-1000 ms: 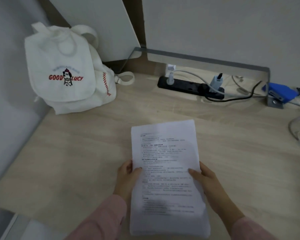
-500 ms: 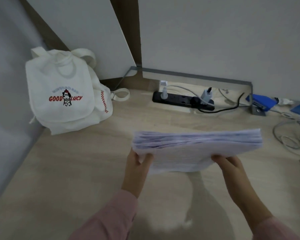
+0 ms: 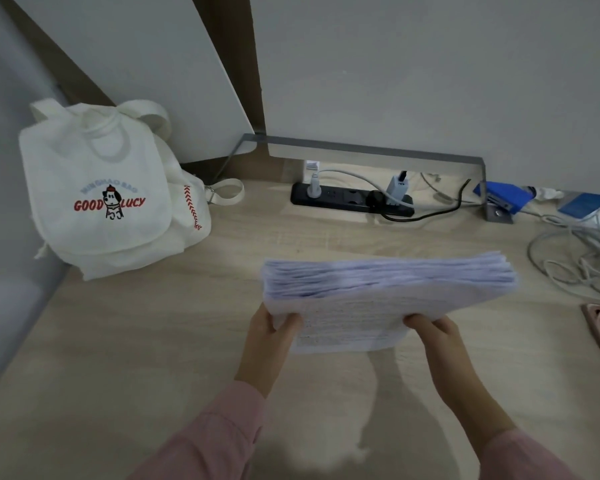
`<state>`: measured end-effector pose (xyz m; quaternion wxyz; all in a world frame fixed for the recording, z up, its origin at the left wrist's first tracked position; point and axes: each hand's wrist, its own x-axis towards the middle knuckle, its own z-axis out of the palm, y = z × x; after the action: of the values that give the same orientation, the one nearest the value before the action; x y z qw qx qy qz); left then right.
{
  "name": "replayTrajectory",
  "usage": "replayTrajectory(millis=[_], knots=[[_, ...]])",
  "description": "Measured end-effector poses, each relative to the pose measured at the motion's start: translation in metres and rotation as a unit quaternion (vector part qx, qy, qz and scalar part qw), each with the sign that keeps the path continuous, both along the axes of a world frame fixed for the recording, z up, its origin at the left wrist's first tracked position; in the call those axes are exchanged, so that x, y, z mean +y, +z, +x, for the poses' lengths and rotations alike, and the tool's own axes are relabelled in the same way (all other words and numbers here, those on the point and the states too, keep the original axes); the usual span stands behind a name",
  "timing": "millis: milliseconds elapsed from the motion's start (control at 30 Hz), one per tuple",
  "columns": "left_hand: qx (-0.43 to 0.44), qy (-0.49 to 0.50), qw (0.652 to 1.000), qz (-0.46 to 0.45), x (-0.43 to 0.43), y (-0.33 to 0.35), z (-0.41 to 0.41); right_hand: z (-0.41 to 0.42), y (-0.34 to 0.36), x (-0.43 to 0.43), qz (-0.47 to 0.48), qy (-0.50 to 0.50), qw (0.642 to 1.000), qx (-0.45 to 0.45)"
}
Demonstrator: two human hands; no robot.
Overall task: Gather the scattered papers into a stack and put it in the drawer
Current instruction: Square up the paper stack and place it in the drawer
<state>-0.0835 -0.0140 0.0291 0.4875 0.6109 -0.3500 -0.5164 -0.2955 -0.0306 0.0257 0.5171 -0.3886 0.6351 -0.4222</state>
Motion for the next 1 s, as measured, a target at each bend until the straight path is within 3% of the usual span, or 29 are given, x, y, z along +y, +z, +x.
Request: replayTrajectory(millis=[100,167,233,300,367,433,633,800,900,1000], knots=[[-0.012,0.017,0.995,-0.101,0.003,0.028,0.0,-0.002,0.0,0.001,0.008,-0.001,1.0,-0.018],[-0.119,0.058,0.968,-0.214,0.005,0.058,-0.004,-0.002,0.0,0.002,0.006,-0.008,1.0,-0.024],[-0.315,0.07,0.896,-0.305,0.002,0.086,-0.015,-0.002,-0.001,0.002,0.004,-0.01,1.0,-0.026],[-0.492,-0.007,0.79,-0.365,-0.006,0.104,-0.032,-0.002,-0.001,0.001,0.004,-0.003,0.999,-0.033],[-0.598,-0.12,0.706,-0.36,-0.019,0.109,-0.051,-0.004,-0.002,-0.001,0.005,0.008,0.999,-0.045],[-0.639,-0.187,0.673,-0.322,-0.029,0.109,-0.067,-0.006,-0.002,-0.003,0.011,0.011,0.999,-0.05],[-0.65,-0.196,0.673,-0.293,-0.037,0.112,-0.082,-0.015,0.001,-0.011,0.028,0.045,0.998,-0.043],[-0.641,-0.224,0.668,-0.305,-0.035,0.117,-0.081,-0.039,-0.006,-0.016,0.068,0.152,0.986,0.003],[-0.593,-0.193,0.718,-0.31,-0.027,0.125,-0.072,-0.065,-0.007,-0.021,0.086,0.177,0.979,0.048],[-0.502,-0.139,0.803,-0.289,-0.017,0.125,-0.058,-0.097,0.0,-0.029,0.064,0.146,0.985,0.06]])
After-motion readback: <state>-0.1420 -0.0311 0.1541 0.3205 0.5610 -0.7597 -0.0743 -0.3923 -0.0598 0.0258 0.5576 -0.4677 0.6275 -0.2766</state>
